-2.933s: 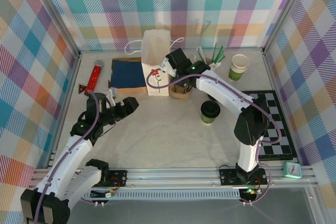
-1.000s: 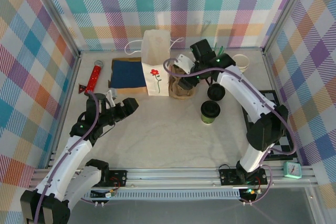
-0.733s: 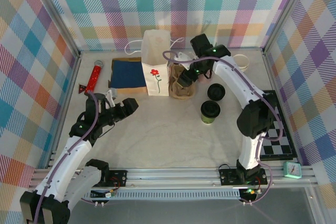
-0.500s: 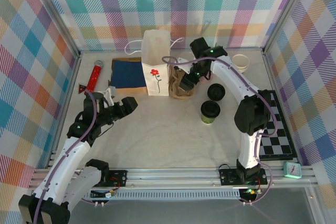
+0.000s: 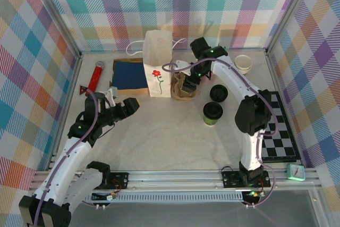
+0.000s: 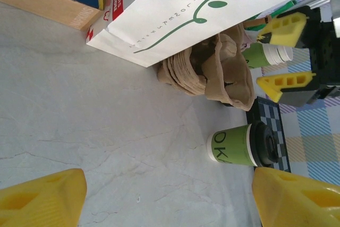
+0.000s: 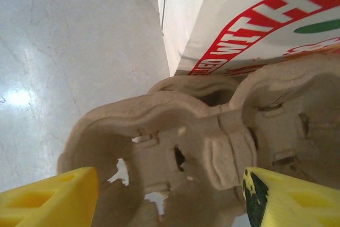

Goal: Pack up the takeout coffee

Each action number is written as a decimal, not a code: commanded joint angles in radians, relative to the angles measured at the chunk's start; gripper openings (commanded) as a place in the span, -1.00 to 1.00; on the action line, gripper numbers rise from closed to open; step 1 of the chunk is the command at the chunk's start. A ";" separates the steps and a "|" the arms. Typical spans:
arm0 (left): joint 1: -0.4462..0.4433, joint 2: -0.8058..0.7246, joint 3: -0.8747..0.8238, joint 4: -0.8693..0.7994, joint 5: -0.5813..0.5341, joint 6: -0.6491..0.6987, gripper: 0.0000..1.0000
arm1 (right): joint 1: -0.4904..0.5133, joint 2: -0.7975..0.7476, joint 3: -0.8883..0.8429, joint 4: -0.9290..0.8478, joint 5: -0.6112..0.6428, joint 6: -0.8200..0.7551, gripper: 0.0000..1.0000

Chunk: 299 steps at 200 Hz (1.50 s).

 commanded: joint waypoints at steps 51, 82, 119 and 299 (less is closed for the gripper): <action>0.016 -0.016 0.039 -0.041 -0.015 0.020 0.63 | -0.014 0.165 0.229 -0.130 -0.025 -0.069 0.45; 0.017 -0.014 0.041 -0.041 -0.015 0.019 0.63 | -0.017 0.191 0.245 -0.146 -0.021 -0.082 0.46; 0.017 -0.003 0.042 -0.037 -0.013 0.020 0.63 | -0.020 0.206 0.237 -0.138 -0.025 -0.086 0.45; 0.020 0.027 0.040 -0.019 -0.010 0.018 0.63 | -0.002 0.209 0.138 -0.034 0.067 -0.093 0.23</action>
